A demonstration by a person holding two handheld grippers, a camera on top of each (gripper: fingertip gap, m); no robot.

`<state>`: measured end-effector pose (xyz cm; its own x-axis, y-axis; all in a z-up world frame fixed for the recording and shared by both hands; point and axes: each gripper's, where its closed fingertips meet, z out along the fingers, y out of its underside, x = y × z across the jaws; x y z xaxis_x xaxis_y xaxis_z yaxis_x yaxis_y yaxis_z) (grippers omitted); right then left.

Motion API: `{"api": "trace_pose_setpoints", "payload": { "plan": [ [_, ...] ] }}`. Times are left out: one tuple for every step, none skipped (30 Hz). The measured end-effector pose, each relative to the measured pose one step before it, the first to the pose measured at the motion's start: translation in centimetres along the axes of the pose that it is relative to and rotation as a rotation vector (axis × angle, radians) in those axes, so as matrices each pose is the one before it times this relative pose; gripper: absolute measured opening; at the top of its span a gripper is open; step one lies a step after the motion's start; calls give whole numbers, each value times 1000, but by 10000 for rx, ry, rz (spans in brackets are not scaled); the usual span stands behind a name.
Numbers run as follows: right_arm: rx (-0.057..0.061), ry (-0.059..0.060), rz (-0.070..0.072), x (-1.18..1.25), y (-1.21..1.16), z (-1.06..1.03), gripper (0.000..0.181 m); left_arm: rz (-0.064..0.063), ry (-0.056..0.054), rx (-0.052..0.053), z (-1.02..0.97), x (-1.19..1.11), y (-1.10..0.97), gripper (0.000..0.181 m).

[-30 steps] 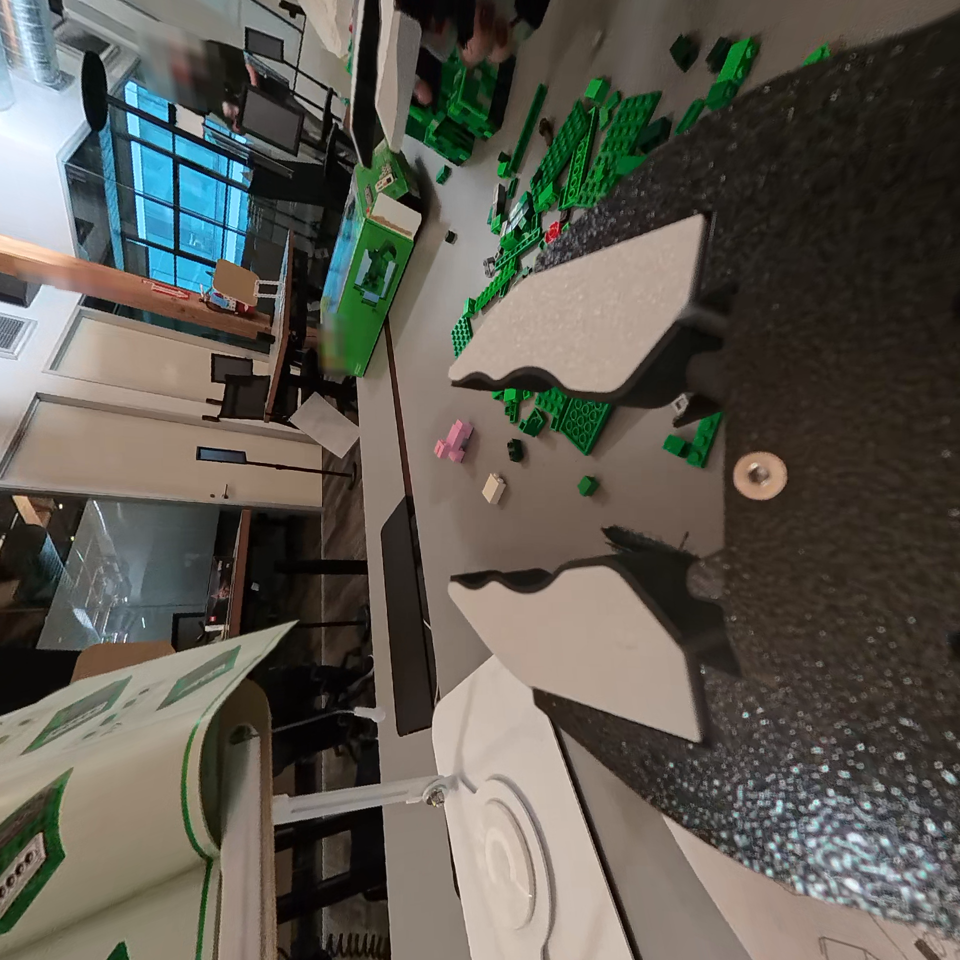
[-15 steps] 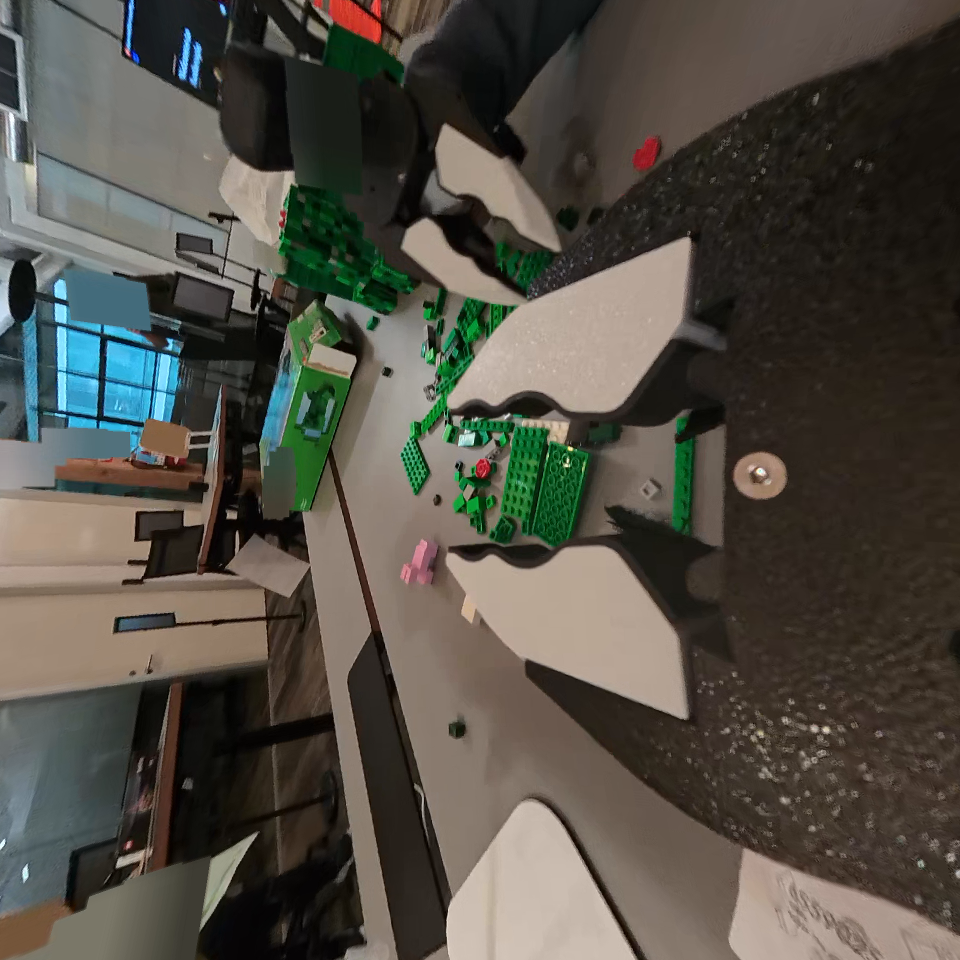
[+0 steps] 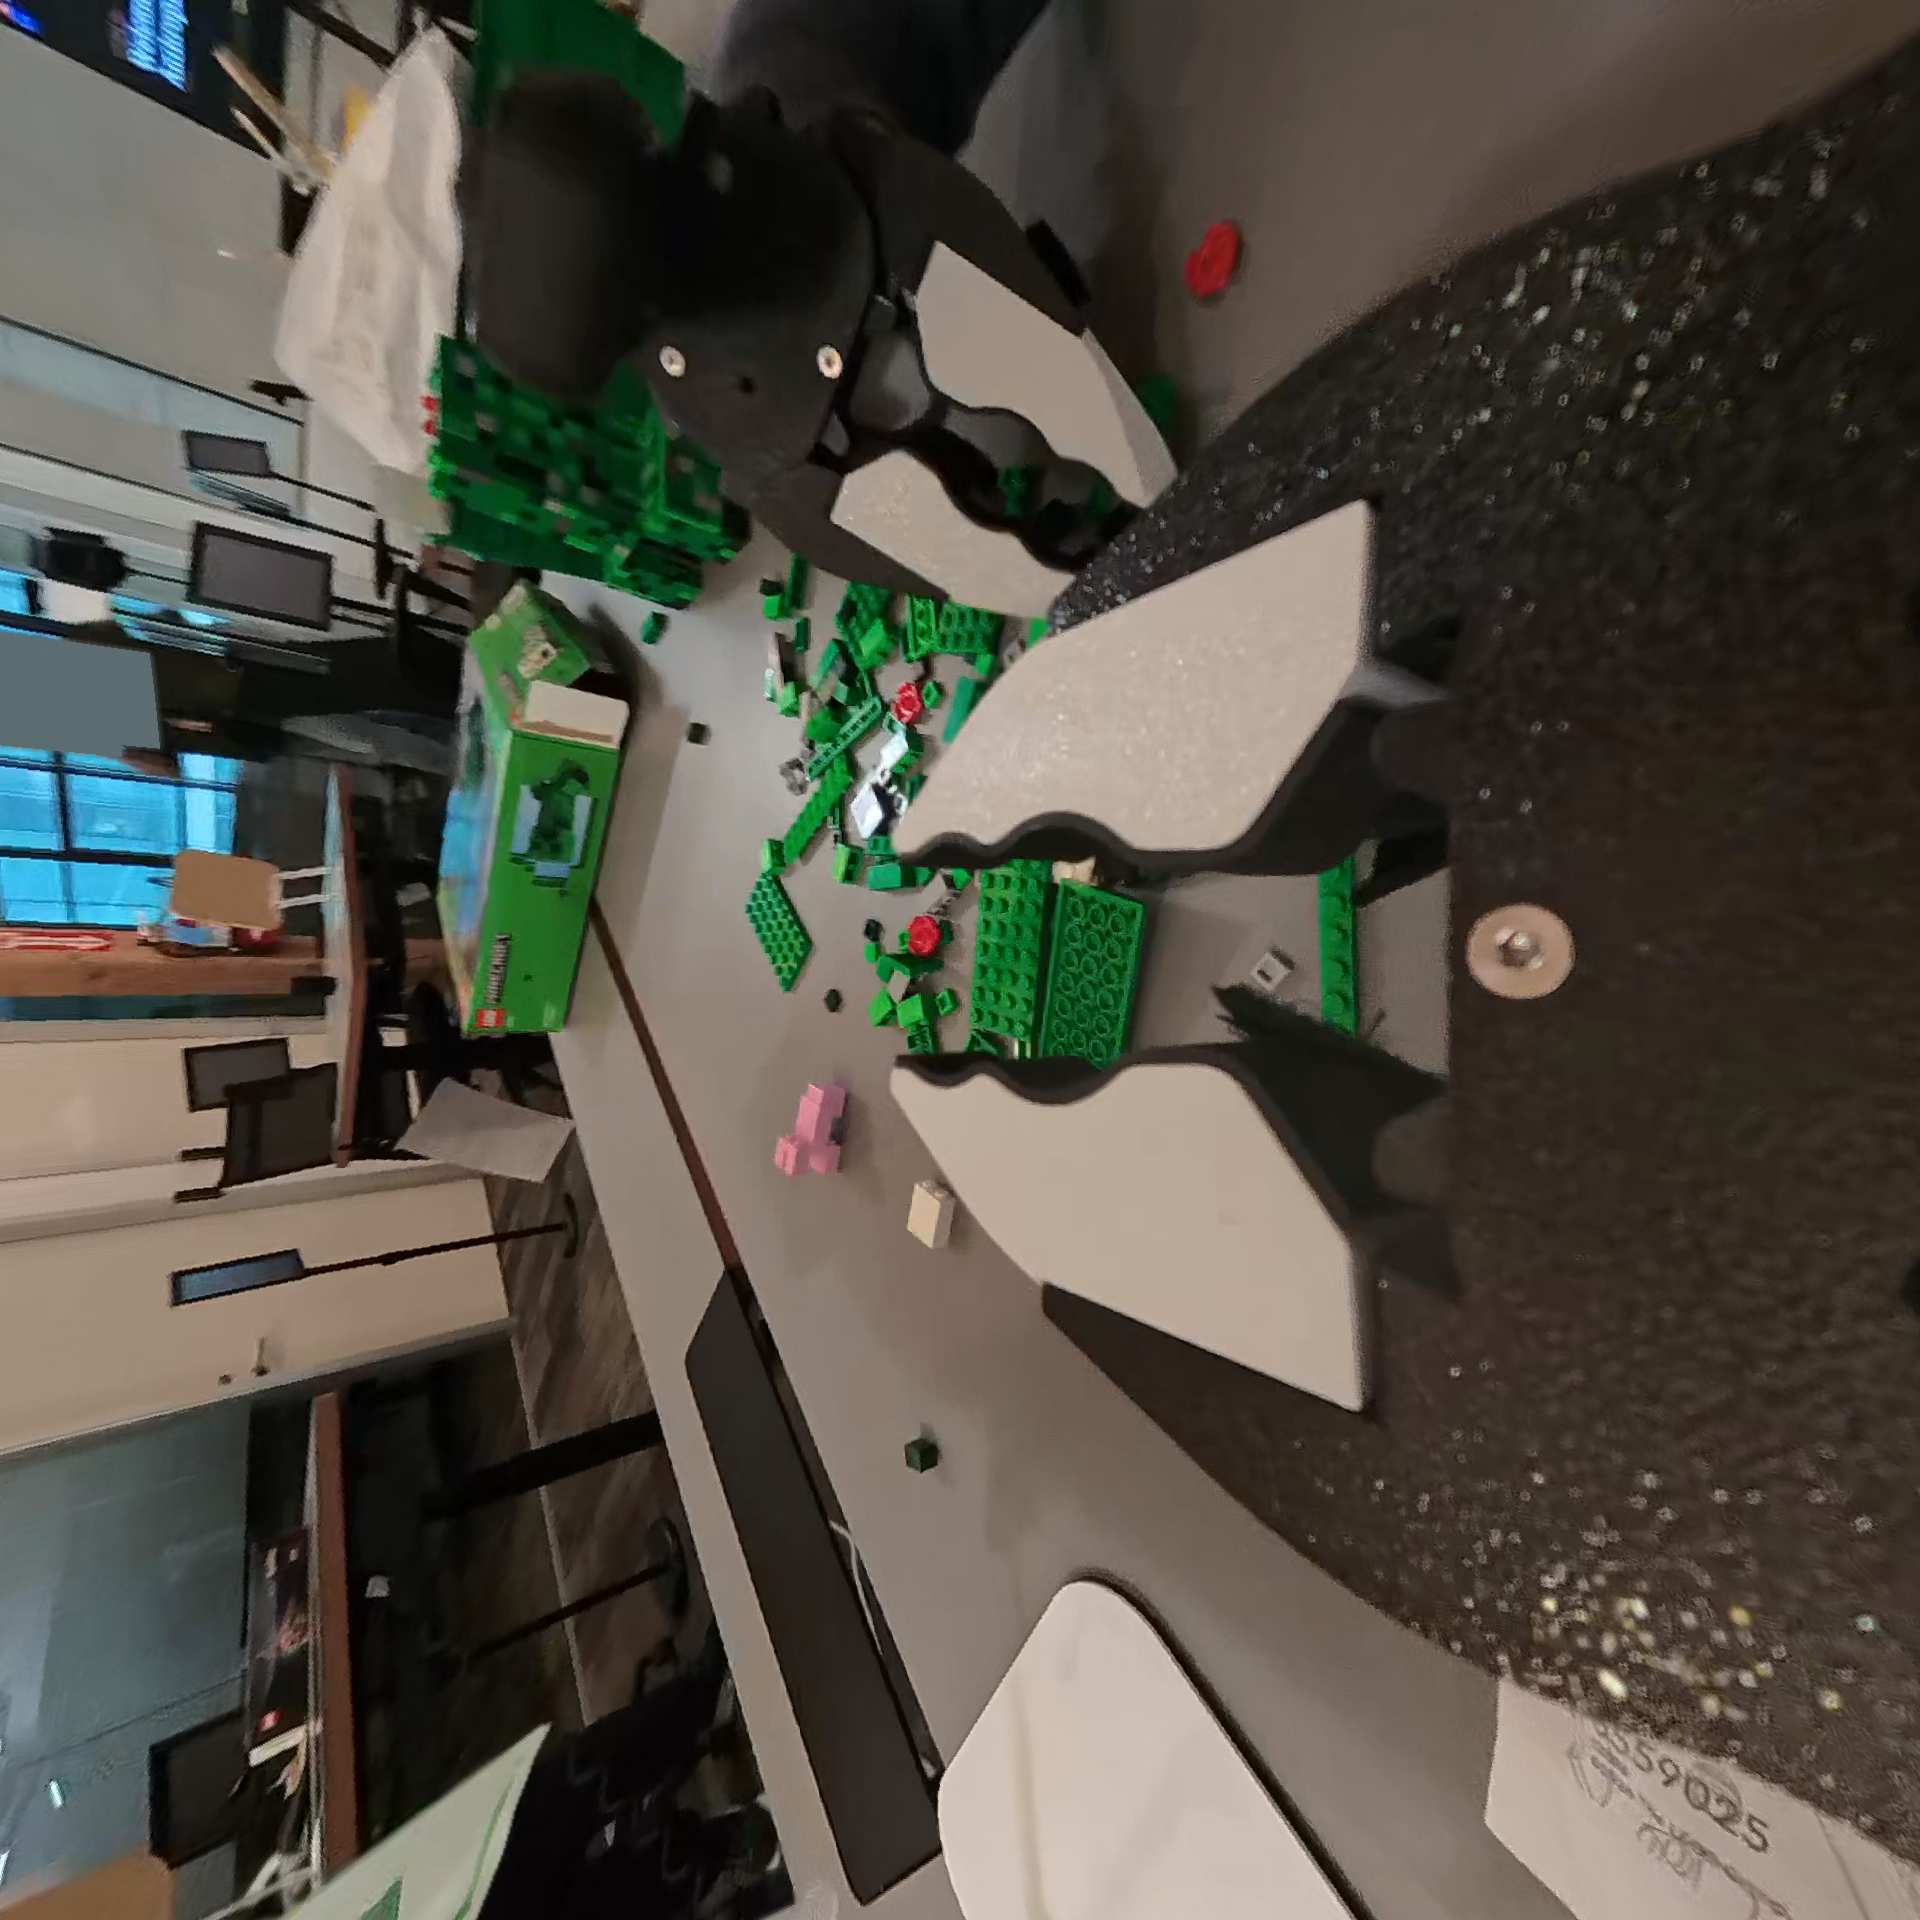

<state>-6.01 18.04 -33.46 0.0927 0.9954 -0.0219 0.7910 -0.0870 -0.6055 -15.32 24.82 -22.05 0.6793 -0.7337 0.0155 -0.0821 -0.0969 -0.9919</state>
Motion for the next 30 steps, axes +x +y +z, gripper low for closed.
{"api": "trace_pose_setpoints", "payload": {
  "plan": [
    [-11, 52, -5, 25, -50, 17, 16, 188, -57, -122, 149, 100, 191, 33],
    [-7, 46, -35, 39, -49, 27, 16, 161, -34, -52, 98, 112, 97, 32],
    [12, 75, -95, 53, -43, 5, 16, 102, -10, -22, 79, 109, 40, 31],
    [23, 160, -131, 161, -54, -19, 16, 36, 16, -33, 76, 84, 66, 31],
    [72, 253, -132, 299, -130, -83, 16, -9, 27, -42, 60, 54, 81, 31],
    [155, 315, -106, 396, -276, -153, 16, -26, 22, -42, 53, 10, 93, 31],
    [220, 311, -66, 407, -387, -229, 16, -29, 5, -43, 38, -23, 97, 31],
    [274, 263, -45, 366, -458, -271, 16, -32, -7, -47, 17, -66, 85, 32],
    [330, 337, -35, 473, -541, -304, 16, 5, -104, -13, -31, -187, 32, 31],
    [329, 391, -33, 553, -527, -319, 16, 35, -346, -4, -126, -514, 15, 30],
    [283, 288, -40, 422, -435, -295, 16, 51, -560, 16, -218, -830, -26, 29],
    [273, 301, -9, 442, -420, -267, 16, 45, -618, 49, -303, -970, -88, 27],
    [273, 383, 45, 570, -436, -244, 16, -19, -716, 83, -370, -1206, -139, 26],
    [240, 205, 61, 295, -420, -186, 16, -52, -682, 124, -401, -1256, -196, 26],
    [244, 85, 110, 103, -455, -101, 16, -94, -584, 126, -414, -1240, -211, 26],
    [317, 141, 219, 153, -583, 45, 16, -149, -523, 137, -409, -1252, -232, 27],
    [326, 213, 366, 167, -703, 242, 16, -189, -444, 173, -379, -1188, -241, 27],
    [235, 272, 498, 60, -807, 470, 16, -252, -357, 202, -334, -1065, -259, 26],
    [182, 62, 444, -521, -882, 691, 16, -272, -203, 206, -280, -818, -249, 24],
    [109, -249, 114, -1124, -816, 901, 16, -244, -27, 148, -203, -531, -157, 17],
    [-62, -282, -196, -1180, -549, 1086, 16, -227, -18, 77, -106, -444, -4, 15],
    [-216, -182, -381, -971, -320, 1098, 16, -174, -20, 22, -23, -399, 98, 14],
    [-225, -55, -396, -652, -222, 973, 16, -110, 81, -74, 71, -232, 228, 14],
    [-102, -2, -266, -418, -258, 785, 16, -42, 172, -225, 120, -138, 338, 18],
    [35, -53, -29, -311, -341, 575, 16, 8, 146, -371, 64, -234, 363, 22],
    [107, -187, 185, -387, -380, 399, 16, 59, 259, -409, -101, -144, 276, 27],
    [114, -246, 273, -393, -316, 273, 16, 107, 189, -366, -319, -292, 229, 29],
    [104, -202, 208, -334, -229, 187, 16, 3, -67, -315, -582, -611, 136, 35],
    [92, -54, 93, -177, -93, 129, 16, 55, 36, -277, -811, -438, -14, 39],
    [23, 22, -31, -122, 107, 79, 16, 141, 20, -245, -1013, -402, -169, 40]
  ]
}}
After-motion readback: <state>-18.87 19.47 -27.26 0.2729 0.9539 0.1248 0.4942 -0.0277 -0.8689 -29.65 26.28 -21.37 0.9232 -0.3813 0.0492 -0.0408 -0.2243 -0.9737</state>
